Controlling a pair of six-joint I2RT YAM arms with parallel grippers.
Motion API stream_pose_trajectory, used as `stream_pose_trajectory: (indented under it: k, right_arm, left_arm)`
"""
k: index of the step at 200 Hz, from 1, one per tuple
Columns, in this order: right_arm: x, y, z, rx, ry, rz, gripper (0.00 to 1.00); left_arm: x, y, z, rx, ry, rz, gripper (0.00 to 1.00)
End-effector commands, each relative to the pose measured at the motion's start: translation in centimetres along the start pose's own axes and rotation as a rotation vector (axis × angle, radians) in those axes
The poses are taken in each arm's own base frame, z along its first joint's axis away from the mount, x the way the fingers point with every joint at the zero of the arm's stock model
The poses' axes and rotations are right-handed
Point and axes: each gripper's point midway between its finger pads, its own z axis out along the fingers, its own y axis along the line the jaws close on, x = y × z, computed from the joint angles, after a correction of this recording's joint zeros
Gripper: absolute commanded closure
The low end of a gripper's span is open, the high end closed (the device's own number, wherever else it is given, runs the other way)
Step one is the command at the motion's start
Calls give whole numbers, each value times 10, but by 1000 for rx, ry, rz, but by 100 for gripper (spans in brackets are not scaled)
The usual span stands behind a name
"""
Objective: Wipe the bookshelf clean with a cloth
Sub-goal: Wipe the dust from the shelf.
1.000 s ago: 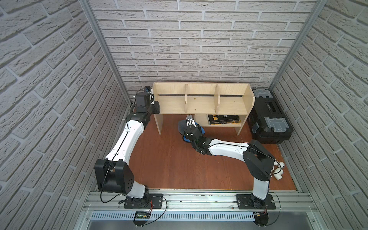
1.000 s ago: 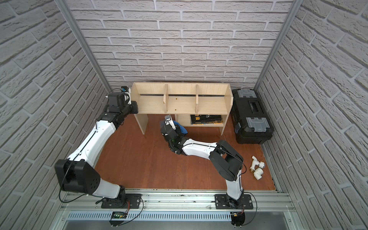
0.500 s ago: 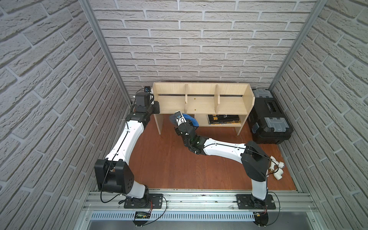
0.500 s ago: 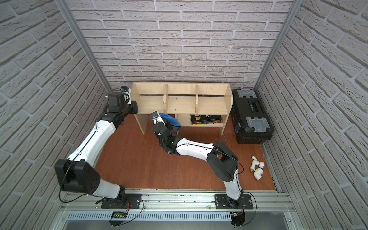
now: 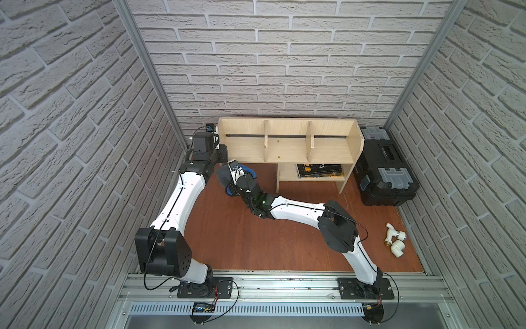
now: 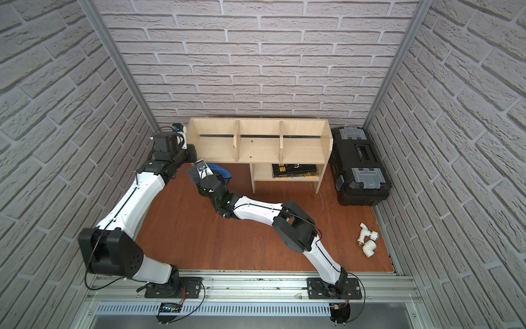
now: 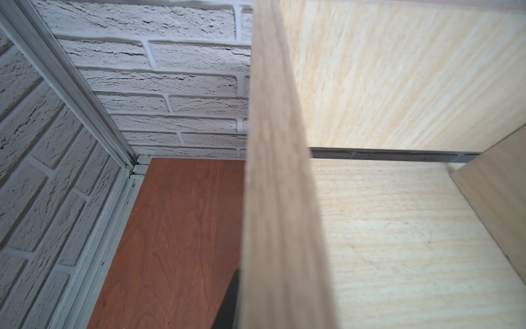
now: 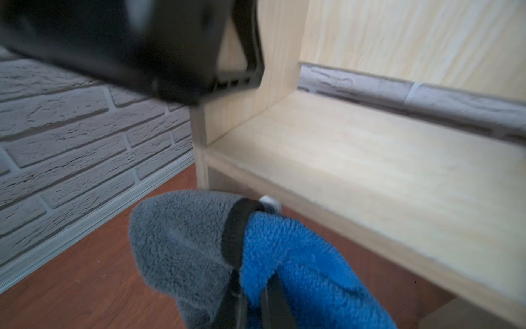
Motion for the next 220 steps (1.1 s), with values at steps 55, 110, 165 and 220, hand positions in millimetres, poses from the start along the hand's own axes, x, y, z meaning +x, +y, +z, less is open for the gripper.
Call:
stream_pose_trajectory:
  k: [55, 110, 165, 220]
  right_arm:
    - [72, 8, 0, -29, 108, 158, 97]
    - [59, -80, -59, 209, 84, 5, 97]
    - [18, -163, -107, 329, 57, -22, 97]
    - [-60, -200, -175, 400, 46, -22, 98]
  left_arm:
    - [13, 2, 0, 34, 49, -143, 100]
    - [16, 5, 2, 24, 50, -146, 100]
    - [16, 6, 1, 22, 49, -151, 100]
    - [17, 6, 2, 22, 48, -150, 100]
